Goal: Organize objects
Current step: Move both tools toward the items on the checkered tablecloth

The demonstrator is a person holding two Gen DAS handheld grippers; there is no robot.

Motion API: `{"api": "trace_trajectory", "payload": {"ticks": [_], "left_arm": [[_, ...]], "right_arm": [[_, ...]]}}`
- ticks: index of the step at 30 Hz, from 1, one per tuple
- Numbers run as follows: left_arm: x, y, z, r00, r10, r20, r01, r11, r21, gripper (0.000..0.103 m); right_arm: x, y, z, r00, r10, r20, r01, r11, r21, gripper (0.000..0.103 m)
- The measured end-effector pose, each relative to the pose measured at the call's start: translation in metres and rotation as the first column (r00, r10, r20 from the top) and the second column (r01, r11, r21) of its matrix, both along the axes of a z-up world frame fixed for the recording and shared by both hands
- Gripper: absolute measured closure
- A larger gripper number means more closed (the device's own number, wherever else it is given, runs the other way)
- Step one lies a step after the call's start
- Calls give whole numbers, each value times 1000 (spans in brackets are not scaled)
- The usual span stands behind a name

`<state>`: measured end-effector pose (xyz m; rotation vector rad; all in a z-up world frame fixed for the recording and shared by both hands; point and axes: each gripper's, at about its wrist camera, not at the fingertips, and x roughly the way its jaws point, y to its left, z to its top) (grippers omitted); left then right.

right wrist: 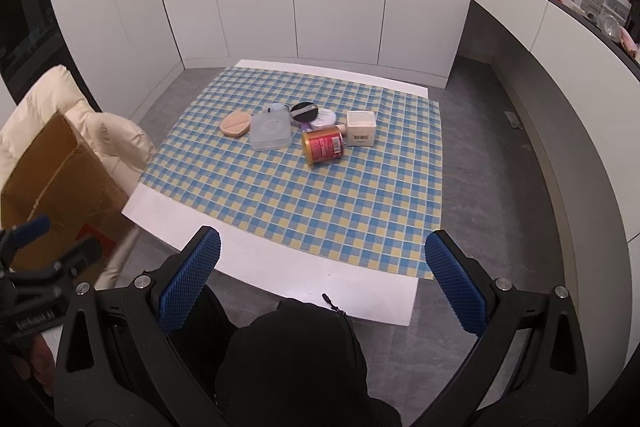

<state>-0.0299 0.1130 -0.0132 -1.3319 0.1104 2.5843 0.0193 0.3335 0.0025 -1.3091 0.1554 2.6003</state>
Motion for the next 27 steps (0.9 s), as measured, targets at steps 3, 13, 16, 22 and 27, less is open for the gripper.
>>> {"api": "trace_trajectory", "payload": {"ticks": [3,13,16,22,27], "left_arm": [[-7,13,-6,1000,-21,14,21,1000,-14,1],[-37,35,-20,999,-21,48,22,999,-27,1],[-49,43,-23,999,-24,46,26,999,-27,1],[-76,56,-33,997,-34,64,36,999,-34,1],[-95,67,-46,995,-43,85,47,998,-36,1]], "right_arm": [[-5,8,-4,1000,-9,20,10,999,-34,0],[-34,30,-11,998,17,66,-14,999,-45,0],[-49,35,-15,997,32,73,-29,999,-41,0],[-77,47,-30,993,55,100,-53,998,-21,0],[-95,58,-48,989,55,141,-49,998,-48,0]]}}
